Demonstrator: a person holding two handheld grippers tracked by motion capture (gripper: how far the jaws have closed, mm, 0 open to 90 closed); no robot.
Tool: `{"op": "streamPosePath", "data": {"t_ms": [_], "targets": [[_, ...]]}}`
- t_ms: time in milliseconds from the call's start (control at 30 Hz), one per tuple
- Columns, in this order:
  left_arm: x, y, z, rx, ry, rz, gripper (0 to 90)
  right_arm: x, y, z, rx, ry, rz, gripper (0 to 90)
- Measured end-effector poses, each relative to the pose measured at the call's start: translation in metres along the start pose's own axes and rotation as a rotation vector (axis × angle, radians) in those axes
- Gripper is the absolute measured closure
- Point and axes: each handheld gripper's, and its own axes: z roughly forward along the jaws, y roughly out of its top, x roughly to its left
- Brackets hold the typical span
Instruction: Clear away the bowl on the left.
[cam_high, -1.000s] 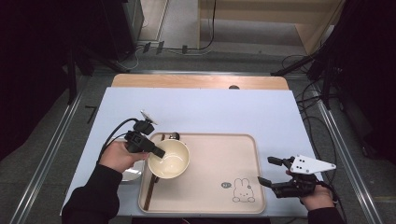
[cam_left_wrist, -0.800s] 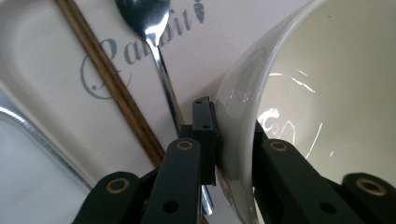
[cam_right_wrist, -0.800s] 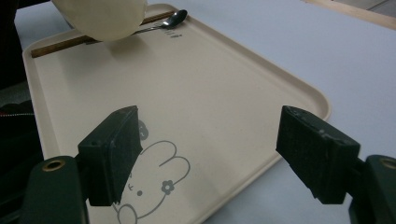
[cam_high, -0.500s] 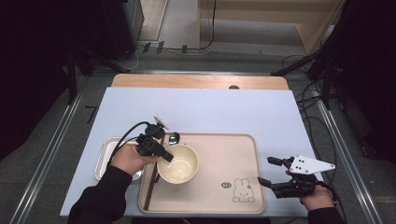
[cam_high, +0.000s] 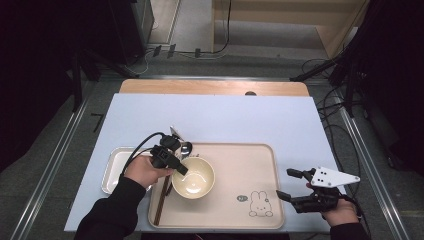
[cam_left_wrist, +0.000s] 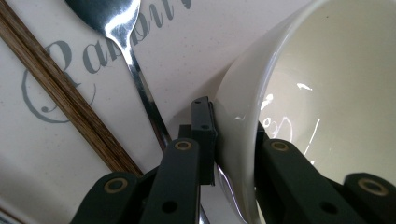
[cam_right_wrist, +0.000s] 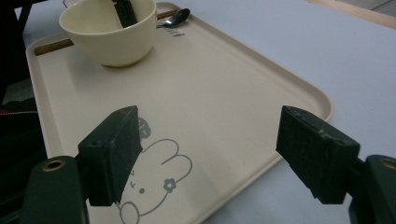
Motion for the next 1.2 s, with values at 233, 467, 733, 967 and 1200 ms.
{"op": "streamPosePath", "data": {"t_ms": [233, 467, 733, 967, 1200], "targets": [[0.0, 0.0, 0.001, -0.001, 0.006, 0.015, 82.7, 0.0, 0.0, -0.001, -0.001, 0.004, -0.002, 22.4], [0.001, -0.003, -0.002, -0.007, -0.017, 0.036, 76.3, -0.001, 0.0, -0.003, -0.026, 0.008, 0.014, 22.4], [0.001, -0.008, -0.018, -0.048, -0.042, 0.033, 56.8, -0.001, 0.001, -0.003, -0.019, 0.006, 0.011, 22.4], [0.0, -0.011, -0.029, -0.079, -0.044, 0.049, 45.8, 0.0, 0.0, -0.004, -0.02, 0.009, 0.012, 22.4], [0.005, -0.017, -0.042, -0.098, -0.069, 0.06, 39.4, -0.001, 0.001, -0.003, -0.025, 0.008, 0.019, 22.4]]}}
